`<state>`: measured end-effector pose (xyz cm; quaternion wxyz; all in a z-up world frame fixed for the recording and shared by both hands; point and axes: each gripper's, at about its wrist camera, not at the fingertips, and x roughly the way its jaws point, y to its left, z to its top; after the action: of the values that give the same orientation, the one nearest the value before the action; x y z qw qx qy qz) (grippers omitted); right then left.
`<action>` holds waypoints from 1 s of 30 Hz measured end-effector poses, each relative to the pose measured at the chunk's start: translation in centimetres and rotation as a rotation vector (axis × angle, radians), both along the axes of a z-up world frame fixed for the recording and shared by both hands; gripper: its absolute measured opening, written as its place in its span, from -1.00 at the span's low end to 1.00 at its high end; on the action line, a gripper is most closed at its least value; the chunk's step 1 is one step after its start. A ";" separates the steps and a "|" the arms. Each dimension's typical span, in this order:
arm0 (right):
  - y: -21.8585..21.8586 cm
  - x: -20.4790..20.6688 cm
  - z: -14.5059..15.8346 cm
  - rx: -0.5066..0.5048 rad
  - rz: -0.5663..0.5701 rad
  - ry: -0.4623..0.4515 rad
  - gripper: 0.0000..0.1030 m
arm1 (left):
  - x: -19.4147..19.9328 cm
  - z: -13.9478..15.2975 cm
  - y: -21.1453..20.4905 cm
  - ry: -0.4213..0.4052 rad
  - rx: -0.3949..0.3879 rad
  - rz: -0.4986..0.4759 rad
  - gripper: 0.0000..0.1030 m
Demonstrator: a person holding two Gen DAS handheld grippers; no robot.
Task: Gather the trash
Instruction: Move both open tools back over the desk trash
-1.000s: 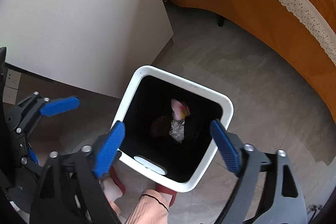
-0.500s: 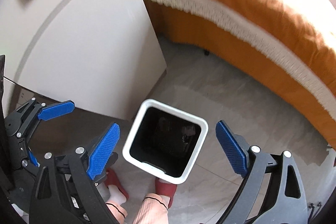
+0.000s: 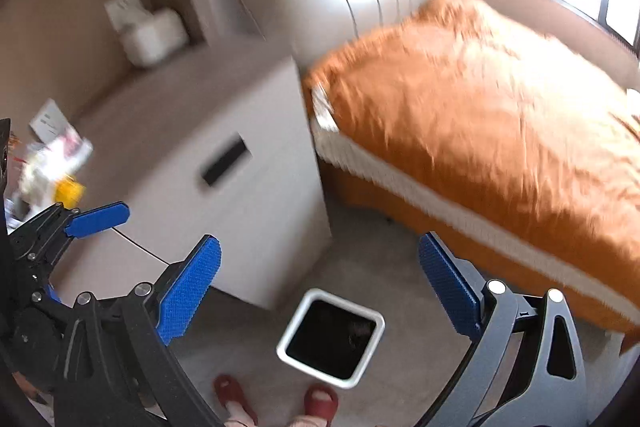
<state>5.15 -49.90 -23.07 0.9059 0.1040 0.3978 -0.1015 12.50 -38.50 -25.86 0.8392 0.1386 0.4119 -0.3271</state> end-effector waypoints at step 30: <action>29.4 11.4 8.5 -0.073 0.588 -0.141 0.91 | 3.1 7.9 37.1 -0.090 0.028 0.786 0.90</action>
<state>16.60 -20.52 -14.58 0.9250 -0.0414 0.3429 0.1585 15.65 -1.45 -18.01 0.9156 -0.0039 0.4010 0.0309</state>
